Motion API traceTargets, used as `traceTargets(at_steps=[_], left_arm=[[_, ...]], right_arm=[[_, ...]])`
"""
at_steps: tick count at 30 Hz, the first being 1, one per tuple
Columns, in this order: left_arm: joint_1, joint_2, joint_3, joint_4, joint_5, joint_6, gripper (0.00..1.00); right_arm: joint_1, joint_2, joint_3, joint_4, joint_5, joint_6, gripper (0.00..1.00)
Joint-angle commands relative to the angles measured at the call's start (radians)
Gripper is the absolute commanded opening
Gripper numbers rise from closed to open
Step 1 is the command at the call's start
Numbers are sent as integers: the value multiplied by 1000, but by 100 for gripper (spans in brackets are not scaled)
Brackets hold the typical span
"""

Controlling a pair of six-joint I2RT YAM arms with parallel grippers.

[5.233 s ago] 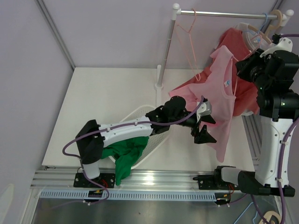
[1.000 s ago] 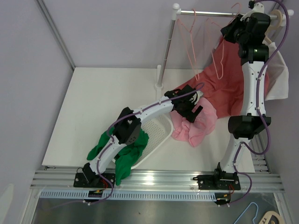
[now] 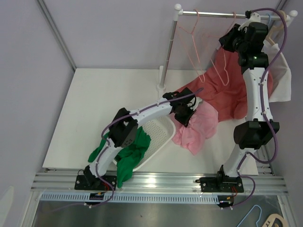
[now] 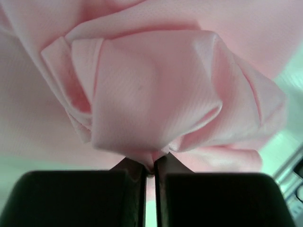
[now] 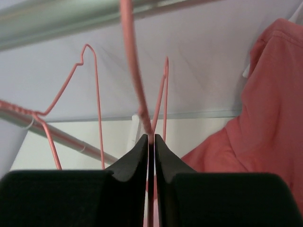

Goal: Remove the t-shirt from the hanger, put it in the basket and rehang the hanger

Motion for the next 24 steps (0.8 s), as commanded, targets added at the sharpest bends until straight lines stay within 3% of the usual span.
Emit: traceTargets(at_steps=[1,6,8,9,14,18,19,24], left_arm=[[-1,-286,-45,58,-15,-26,1],[2,-472,-2,-17,-112,-17,1],[2,-549,-11,-34,-121,-17,1],[2,-571,-13,-40,-138,-20,1],[13,-695,-30,-68,-189,-26,1],[33,-807,54,-115,-231,-20,1],[36,-824,68,-138,-260,-17,1],[65,-960,104,-161,-392,20,1]], right_arm=[[0,-74,-11,-55,-26,-26,14],[-23,-108,16,-78,-46,-13,54],[-28,-123,9,-71,-43,-9,78],[-32,-136,4,-68,-42,-6,83],[-46,-159,-2,-57,-59,5,87],[-51,-162,-2,-60,-66,14,88],[-52,-165,-1,-67,-62,14,96],[-57,-199,-5,-109,73,-16,99]])
